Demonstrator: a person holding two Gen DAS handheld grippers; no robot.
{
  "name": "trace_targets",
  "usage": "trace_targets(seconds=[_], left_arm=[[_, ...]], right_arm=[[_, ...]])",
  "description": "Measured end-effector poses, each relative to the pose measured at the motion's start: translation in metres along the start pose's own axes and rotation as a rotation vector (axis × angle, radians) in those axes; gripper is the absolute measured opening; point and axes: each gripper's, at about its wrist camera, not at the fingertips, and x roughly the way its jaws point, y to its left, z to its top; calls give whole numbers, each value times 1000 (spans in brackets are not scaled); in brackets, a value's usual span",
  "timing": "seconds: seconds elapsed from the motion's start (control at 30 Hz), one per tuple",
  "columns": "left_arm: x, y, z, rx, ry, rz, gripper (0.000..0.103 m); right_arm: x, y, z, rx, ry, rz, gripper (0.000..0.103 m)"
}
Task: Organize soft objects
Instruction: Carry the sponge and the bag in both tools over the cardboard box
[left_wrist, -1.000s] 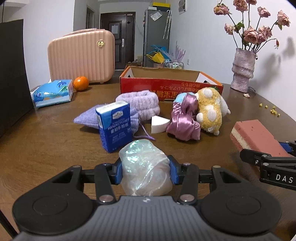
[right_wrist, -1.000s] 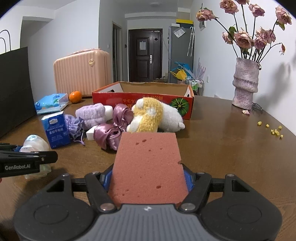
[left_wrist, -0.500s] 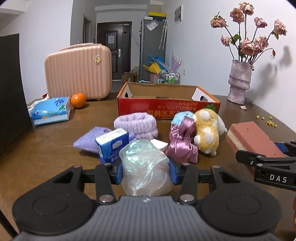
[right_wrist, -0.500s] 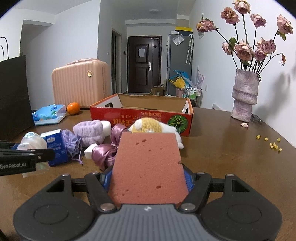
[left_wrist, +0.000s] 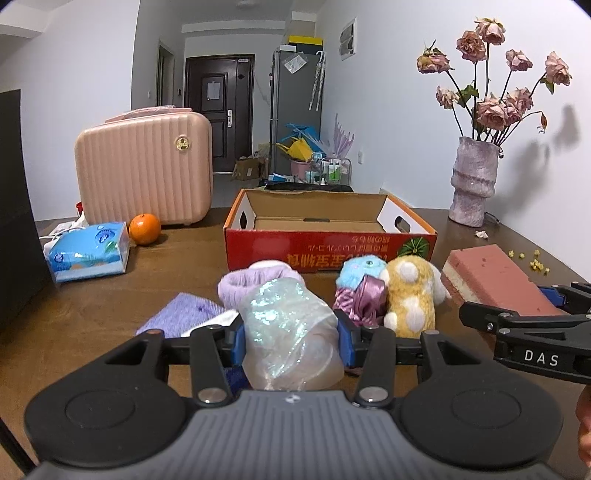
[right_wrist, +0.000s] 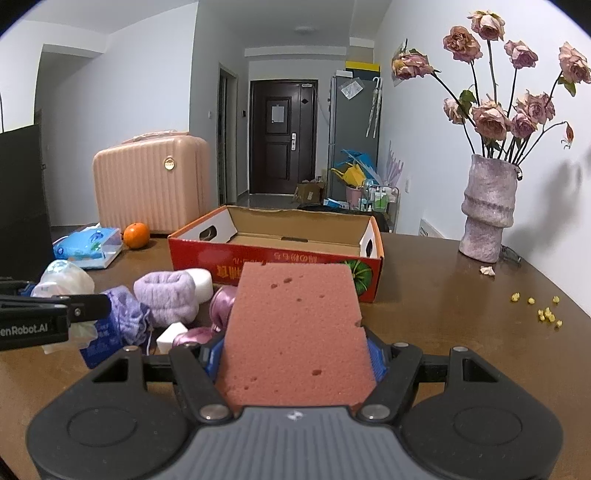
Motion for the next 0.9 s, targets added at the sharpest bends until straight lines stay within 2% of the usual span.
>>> trace_targets(seconds=[0.9], left_arm=[[55, 0, 58, 20, -11, 2, 46]], right_arm=[[59, -11, 56, 13, -30, 1, 69]])
